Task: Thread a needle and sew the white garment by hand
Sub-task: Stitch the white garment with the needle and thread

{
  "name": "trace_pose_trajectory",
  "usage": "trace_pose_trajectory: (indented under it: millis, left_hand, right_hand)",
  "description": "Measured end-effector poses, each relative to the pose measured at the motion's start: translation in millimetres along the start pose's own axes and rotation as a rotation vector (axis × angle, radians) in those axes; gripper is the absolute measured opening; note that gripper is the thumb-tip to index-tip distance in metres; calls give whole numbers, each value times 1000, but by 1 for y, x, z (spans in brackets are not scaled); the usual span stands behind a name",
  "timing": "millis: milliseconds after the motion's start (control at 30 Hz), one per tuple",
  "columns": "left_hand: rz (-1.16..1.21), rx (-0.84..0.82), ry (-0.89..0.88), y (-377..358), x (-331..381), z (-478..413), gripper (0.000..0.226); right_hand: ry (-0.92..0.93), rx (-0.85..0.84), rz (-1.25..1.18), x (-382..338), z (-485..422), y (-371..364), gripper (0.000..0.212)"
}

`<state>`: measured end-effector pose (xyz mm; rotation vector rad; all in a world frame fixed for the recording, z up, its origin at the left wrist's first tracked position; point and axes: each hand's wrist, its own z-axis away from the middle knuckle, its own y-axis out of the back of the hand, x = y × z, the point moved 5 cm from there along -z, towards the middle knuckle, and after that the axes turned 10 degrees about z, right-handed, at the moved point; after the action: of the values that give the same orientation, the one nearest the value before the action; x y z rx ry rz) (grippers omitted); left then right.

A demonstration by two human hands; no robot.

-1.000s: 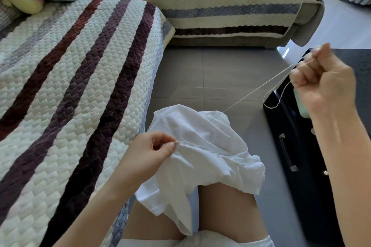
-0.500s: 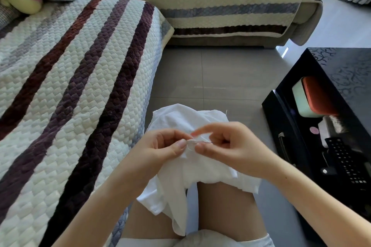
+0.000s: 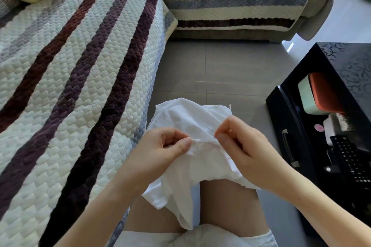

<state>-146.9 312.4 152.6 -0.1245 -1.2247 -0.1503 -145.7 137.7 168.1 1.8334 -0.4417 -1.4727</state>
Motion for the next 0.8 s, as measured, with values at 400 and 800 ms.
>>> trace_pose_trajectory:
  millis: [400,800]
  left_hand:
    - [140,17,42,-2,0,-1,11]
    - [141,9,24,-1,2,2,10]
  right_hand:
    - [117,109,99,-16,7,-2,12]
    - [118,104,118,-17,4,-1,12]
